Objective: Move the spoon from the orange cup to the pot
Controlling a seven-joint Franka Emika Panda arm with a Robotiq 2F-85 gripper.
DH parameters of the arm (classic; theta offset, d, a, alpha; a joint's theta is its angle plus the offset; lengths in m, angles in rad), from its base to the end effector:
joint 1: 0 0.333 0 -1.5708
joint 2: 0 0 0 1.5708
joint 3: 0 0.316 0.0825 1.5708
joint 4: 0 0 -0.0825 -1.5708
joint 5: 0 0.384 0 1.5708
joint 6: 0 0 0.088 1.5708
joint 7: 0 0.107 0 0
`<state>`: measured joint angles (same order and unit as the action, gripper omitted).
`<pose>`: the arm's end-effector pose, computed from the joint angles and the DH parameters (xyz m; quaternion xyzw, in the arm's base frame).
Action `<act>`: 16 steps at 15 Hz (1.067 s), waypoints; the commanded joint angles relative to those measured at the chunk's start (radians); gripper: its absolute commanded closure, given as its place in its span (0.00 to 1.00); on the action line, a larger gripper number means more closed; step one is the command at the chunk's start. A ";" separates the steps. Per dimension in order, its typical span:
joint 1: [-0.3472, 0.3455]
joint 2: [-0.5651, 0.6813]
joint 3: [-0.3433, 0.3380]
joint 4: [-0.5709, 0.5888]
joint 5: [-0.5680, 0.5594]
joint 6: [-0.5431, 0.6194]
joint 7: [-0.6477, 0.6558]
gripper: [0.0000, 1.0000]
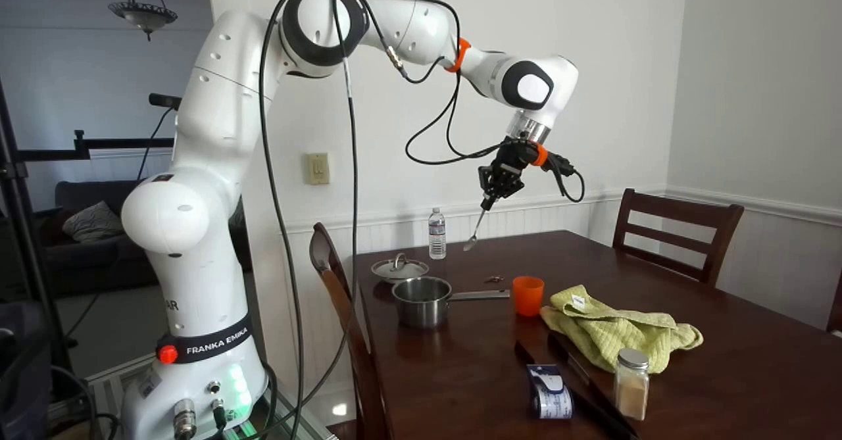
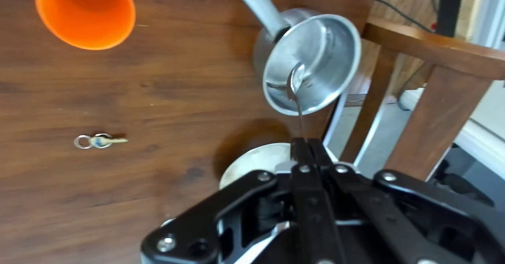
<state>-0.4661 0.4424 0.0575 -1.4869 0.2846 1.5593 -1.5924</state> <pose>0.6004 -0.2325 0.3994 -0.8199 -0.5212 -0.0300 0.2350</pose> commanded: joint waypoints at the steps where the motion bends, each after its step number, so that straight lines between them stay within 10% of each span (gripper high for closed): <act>1: 0.044 -0.005 -0.044 -0.099 0.009 -0.089 -0.135 0.99; 16: 0.139 0.158 -0.049 -0.111 0.026 -0.258 -0.235 0.99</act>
<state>-0.3022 0.6326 0.0273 -1.6543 0.2633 1.3418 -1.8165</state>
